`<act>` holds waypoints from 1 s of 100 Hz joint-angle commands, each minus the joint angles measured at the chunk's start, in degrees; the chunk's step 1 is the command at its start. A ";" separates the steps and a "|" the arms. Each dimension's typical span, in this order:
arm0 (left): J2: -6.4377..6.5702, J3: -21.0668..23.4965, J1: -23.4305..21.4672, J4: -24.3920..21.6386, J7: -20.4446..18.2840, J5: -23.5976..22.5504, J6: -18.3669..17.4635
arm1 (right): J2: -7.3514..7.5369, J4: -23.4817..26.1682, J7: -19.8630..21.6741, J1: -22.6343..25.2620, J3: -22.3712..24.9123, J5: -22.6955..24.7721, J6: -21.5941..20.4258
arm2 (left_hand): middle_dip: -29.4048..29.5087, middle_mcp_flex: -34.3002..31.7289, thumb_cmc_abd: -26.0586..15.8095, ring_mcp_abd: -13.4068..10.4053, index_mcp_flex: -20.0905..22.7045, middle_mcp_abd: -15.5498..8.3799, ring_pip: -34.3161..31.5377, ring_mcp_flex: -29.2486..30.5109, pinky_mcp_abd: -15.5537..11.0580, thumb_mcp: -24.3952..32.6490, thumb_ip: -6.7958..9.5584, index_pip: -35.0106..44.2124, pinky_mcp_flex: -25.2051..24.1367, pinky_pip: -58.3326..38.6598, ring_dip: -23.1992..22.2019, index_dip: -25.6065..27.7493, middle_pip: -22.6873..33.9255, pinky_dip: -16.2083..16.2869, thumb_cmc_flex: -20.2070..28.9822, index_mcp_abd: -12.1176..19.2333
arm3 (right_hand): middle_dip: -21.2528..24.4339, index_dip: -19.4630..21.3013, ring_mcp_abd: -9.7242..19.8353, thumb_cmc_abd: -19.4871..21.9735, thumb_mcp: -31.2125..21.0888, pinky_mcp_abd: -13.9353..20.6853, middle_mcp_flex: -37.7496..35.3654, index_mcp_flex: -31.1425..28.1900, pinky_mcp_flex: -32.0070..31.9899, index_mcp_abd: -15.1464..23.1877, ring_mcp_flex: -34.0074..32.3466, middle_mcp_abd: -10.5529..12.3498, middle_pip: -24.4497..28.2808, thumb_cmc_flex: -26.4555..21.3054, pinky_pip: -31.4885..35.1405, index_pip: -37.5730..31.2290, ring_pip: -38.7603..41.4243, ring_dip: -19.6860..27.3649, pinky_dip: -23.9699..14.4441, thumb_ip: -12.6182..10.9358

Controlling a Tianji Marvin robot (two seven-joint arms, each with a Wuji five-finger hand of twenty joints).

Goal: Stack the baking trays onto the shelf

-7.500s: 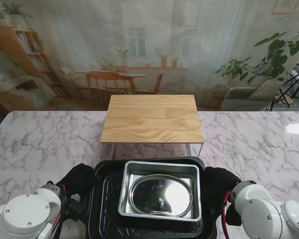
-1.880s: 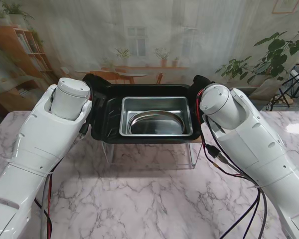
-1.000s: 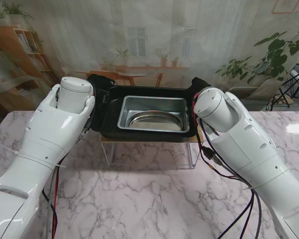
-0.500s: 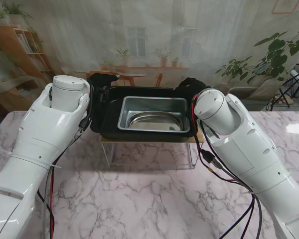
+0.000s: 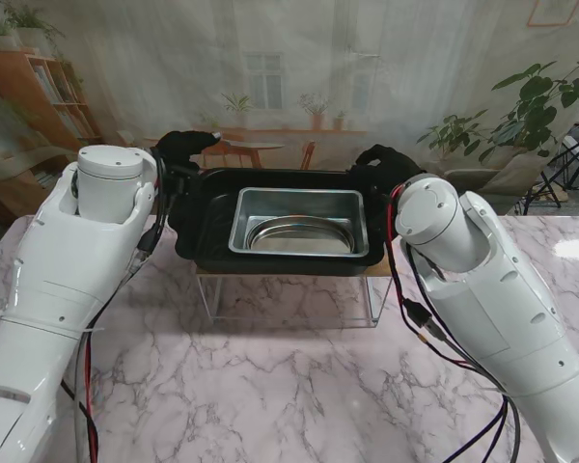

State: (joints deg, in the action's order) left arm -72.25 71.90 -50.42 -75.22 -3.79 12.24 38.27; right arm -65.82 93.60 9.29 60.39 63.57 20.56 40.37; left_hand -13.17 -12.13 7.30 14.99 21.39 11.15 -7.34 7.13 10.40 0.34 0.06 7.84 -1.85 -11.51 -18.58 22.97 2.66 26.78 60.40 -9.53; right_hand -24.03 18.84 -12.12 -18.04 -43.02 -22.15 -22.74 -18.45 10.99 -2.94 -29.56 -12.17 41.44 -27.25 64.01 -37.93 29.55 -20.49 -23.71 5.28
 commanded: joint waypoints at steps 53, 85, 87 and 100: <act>3.42 11.24 -11.48 -12.40 -1.99 0.53 -9.63 | 2.58 11.01 1.86 13.34 11.26 6.16 -10.69 | -5.13 -8.16 -1.39 -0.63 5.06 1.67 -1.12 2.80 -0.25 -0.64 1.22 2.36 0.83 2.62 -2.51 1.54 1.21 2.99 2.07 -1.61 | 6.09 1.71 0.58 1.39 1.92 2.63 4.84 0.73 -6.35 2.74 7.01 3.35 -6.70 3.56 -14.97 2.30 -15.90 7.02 2.86 -1.68; 5.01 17.37 -25.53 -24.63 -2.68 1.65 -23.34 | 2.24 18.07 -1.39 25.71 18.48 3.59 -22.10 | -6.99 -13.95 -2.32 0.40 9.06 2.11 -3.68 7.20 2.78 -0.76 1.67 5.64 5.34 1.26 -4.15 4.64 1.78 4.09 3.17 -1.59 | 7.22 1.19 1.37 0.58 2.62 2.04 3.95 -1.29 -6.89 3.92 6.90 4.33 -9.15 4.03 -18.38 3.33 -18.66 8.18 3.73 -1.60; 5.04 17.56 -26.39 -25.11 -2.56 1.59 -24.41 | 2.19 18.43 -1.64 26.49 18.81 3.23 -22.81 | -7.23 -14.64 -2.13 0.52 9.24 2.00 -3.93 7.69 3.05 -0.67 1.69 6.26 5.84 1.09 -4.32 6.12 1.88 4.29 3.42 -1.34 | 7.29 1.15 1.44 0.61 2.61 2.00 3.97 -1.31 -6.93 3.88 6.91 4.09 -9.33 4.02 -18.56 3.43 -18.71 8.16 3.76 -1.60; 5.07 18.42 -31.22 -27.15 -1.42 1.94 -30.38 | 1.80 19.92 -3.67 30.86 20.33 0.99 -27.83 | -7.79 -18.12 -2.56 1.56 11.56 2.22 -5.41 10.44 3.98 -0.45 1.58 7.66 8.24 0.21 -4.94 8.14 3.06 4.73 3.83 -0.97 | 7.42 1.05 1.80 0.47 2.42 1.77 3.51 -2.18 -7.29 3.46 6.74 3.37 -9.76 3.88 -19.91 3.68 -18.74 7.97 4.01 -1.57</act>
State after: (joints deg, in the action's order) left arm -67.23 90.39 -79.71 -102.16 -5.26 14.01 7.98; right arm -63.74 113.09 6.19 89.35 84.00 21.84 13.28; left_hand -20.26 -28.53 6.62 16.51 30.96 13.48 -10.97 15.96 14.13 0.36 0.07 14.34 5.18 -10.17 -22.73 29.98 4.87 30.02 62.05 -11.85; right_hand -17.23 19.43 -12.00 -18.03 -41.68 -21.44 -19.22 -19.51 4.99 -1.46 -23.34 -9.29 33.13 -25.74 45.53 -35.39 15.44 -13.09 -20.37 4.88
